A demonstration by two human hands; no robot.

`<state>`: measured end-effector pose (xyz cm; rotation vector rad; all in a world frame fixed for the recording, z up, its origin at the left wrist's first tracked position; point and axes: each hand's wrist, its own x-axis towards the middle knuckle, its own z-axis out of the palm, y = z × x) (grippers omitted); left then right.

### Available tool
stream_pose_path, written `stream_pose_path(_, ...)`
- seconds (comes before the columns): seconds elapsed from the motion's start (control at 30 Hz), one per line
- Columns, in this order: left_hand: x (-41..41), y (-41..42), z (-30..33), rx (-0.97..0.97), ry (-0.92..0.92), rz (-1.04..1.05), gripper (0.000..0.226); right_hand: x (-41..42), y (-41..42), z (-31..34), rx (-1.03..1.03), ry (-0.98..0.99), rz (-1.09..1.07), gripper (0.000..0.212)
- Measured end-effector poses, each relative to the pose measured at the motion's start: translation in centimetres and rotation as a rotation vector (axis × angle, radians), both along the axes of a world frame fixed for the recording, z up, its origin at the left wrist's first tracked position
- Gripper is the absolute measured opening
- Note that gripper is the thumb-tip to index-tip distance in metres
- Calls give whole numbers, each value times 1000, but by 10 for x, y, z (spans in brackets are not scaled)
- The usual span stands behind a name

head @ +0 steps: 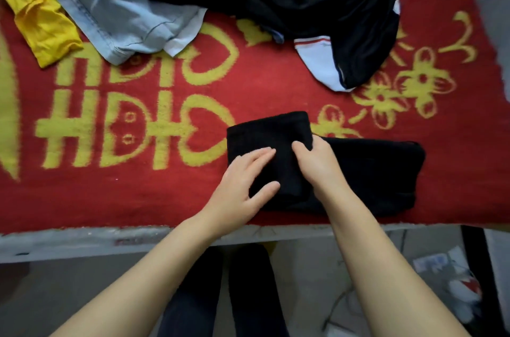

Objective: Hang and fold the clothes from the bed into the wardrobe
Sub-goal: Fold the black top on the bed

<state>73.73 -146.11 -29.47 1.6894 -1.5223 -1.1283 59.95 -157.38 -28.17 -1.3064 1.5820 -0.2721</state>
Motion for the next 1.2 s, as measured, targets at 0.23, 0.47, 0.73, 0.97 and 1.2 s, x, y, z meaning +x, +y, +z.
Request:
stream_pose_path(0.23, -44, -35, -123, 219, -726, -116, 65, -100, -18, -80, 74, 434, -52, 49)
stream_pose_path(0.47, -46, -26, -165, 42, -851, -113, 66, -110, 18, -150, -337, 772, 491, 66)
stream_pose_path(0.73, -41, -27, -118, 491, 135, 674, 57, -111, 3, -122, -100, 672, 598, 69)
stream_pose_path(0.97, -79, -43, -12, 211, 349, 243, 47, -64, 14, -17, 157, -240, 171, 87)
stream_pose_path(1.2, -152, -81, -3, -24, -17, -370, 64, -186, -45, 14, -111, 13, -69, 15)
